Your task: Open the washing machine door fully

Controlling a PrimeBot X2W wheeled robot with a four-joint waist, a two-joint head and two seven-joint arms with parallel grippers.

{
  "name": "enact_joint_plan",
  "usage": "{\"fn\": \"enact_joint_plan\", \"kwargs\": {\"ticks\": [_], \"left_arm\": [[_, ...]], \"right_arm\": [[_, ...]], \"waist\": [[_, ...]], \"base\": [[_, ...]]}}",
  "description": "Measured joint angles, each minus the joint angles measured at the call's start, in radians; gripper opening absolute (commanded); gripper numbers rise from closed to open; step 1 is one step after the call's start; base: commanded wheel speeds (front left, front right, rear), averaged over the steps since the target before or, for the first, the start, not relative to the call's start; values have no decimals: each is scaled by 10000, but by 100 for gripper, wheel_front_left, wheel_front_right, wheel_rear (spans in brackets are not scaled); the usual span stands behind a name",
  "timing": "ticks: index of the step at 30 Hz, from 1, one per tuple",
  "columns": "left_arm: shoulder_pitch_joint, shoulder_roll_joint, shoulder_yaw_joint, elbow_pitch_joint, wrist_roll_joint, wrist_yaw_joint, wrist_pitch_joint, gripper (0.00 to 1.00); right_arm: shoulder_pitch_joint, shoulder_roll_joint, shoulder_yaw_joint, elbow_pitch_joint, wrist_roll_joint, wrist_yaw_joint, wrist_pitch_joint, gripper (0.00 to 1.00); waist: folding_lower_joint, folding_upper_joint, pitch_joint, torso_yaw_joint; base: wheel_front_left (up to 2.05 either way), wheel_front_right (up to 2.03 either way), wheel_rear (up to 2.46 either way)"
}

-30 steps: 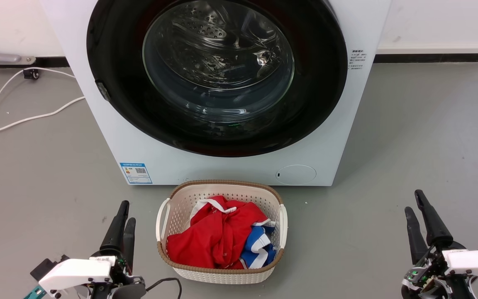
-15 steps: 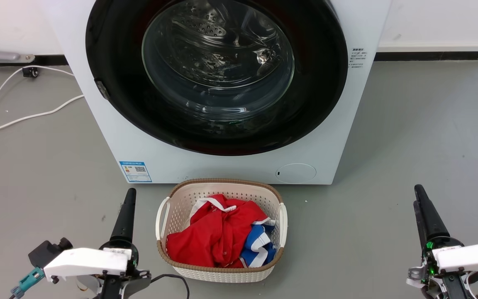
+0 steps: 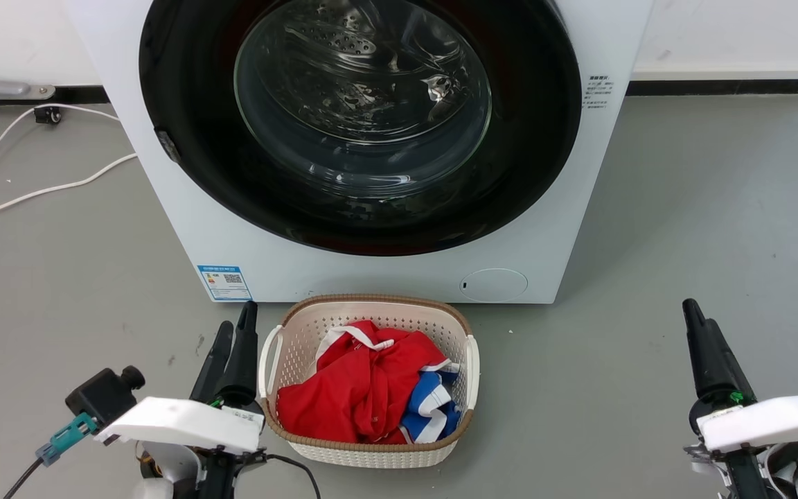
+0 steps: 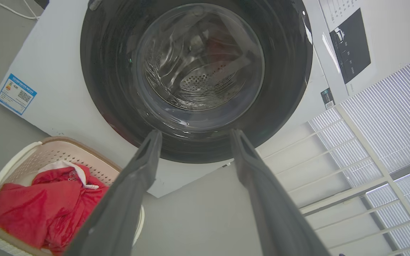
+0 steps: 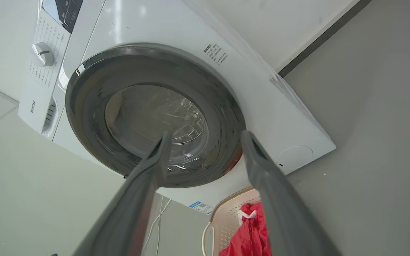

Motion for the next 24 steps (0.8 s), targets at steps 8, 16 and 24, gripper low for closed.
{"fn": "enact_joint_plan", "kwargs": {"ticks": [8, 16, 24], "left_arm": [[-119, 190, -384, 44, 1758, 290, -276, 100], [-287, 366, -757, 171, 2993, 539, -520, 100], [-387, 581, -1129, 230, 4017, 798, -746, 100]], "right_arm": [[6, -8, 146, -276, -1513, 0, -38, 100], [21, -65, 188, -539, -2742, 0, -44, 100], [130, -77, 194, -736, -3791, 2, -42, 100]], "waist": [[0, 0, 41, -39], [0, 0, 68, -53], [0, 0, 80, -78]], "base": [[0, 0, 0], [0, 0, 0], [0, 0, 0]]}}
